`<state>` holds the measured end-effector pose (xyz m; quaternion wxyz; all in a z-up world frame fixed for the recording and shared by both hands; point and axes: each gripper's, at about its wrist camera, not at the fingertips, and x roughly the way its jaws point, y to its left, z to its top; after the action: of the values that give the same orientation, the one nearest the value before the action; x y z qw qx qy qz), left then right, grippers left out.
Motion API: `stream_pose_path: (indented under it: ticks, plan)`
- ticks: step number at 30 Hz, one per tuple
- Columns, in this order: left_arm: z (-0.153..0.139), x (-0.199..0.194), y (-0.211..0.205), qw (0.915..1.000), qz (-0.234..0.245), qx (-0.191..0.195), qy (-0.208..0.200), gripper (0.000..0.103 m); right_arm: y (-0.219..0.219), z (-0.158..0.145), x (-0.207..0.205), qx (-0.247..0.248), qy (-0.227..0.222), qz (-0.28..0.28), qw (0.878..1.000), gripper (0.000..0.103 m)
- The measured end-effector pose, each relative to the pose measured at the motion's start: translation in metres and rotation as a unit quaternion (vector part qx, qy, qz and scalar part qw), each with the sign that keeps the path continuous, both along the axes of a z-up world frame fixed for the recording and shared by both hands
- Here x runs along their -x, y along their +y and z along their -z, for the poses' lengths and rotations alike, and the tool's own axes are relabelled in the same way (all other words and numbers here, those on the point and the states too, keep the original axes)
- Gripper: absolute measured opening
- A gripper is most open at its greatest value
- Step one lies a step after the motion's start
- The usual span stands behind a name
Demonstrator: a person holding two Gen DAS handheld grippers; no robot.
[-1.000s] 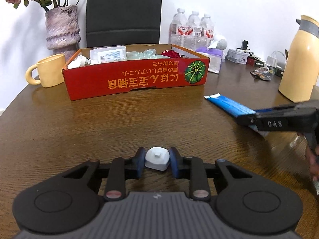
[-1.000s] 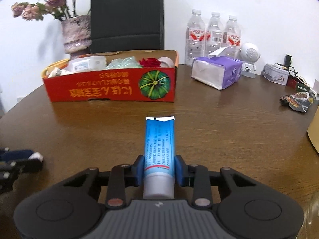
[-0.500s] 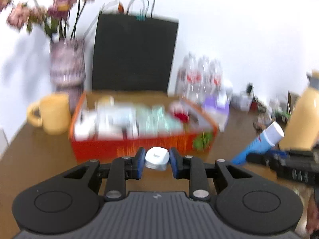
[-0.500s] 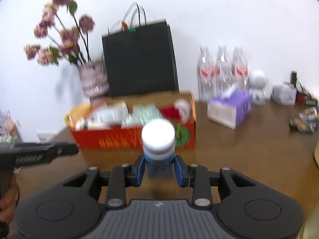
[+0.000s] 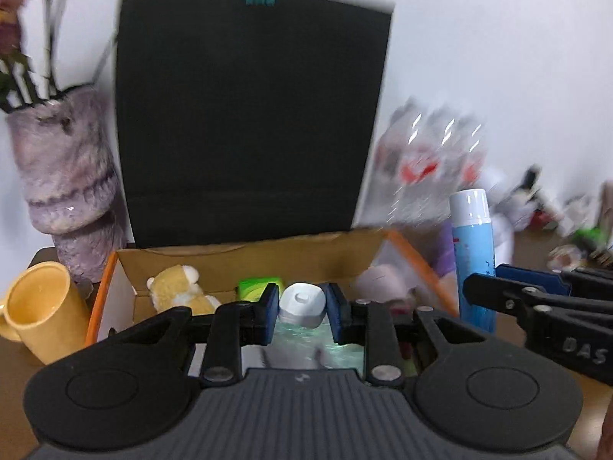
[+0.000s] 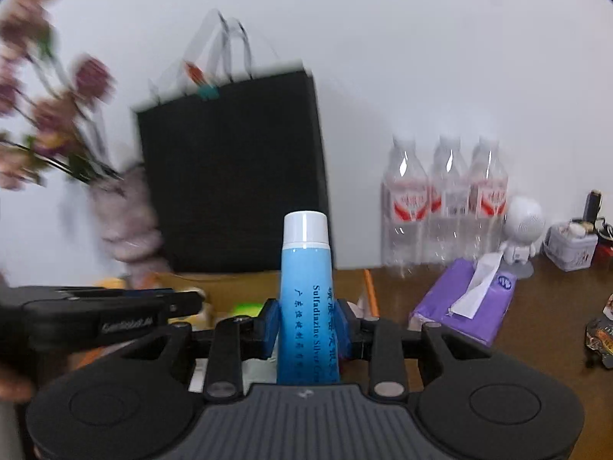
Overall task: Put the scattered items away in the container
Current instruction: 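Lower the tube and white cap into the box and open both grippers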
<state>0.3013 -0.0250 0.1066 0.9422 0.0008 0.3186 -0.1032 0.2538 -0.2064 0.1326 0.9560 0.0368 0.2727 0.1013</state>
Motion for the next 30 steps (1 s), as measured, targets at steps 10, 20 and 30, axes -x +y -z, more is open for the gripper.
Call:
stream_pose_path:
  ticks: [10,20,30]
  plan:
    - [0.043,-0.081,0.018,0.9941,-0.035,0.017,0.101,0.046,0.015,0.066,-0.089,0.036,0.071,0.030,0.996,0.041]
    - [0.022,-0.049,0.037,0.9959,-0.060,-0.039,0.054,0.103,0.014,0.053,-0.066,-0.004,0.118,-0.012,0.993,0.077]
    - [0.007,-0.011,0.054,0.9886,-0.070,-0.076,0.110,0.103,0.025,0.050,-0.058,0.006,0.220,-0.017,0.975,0.086]
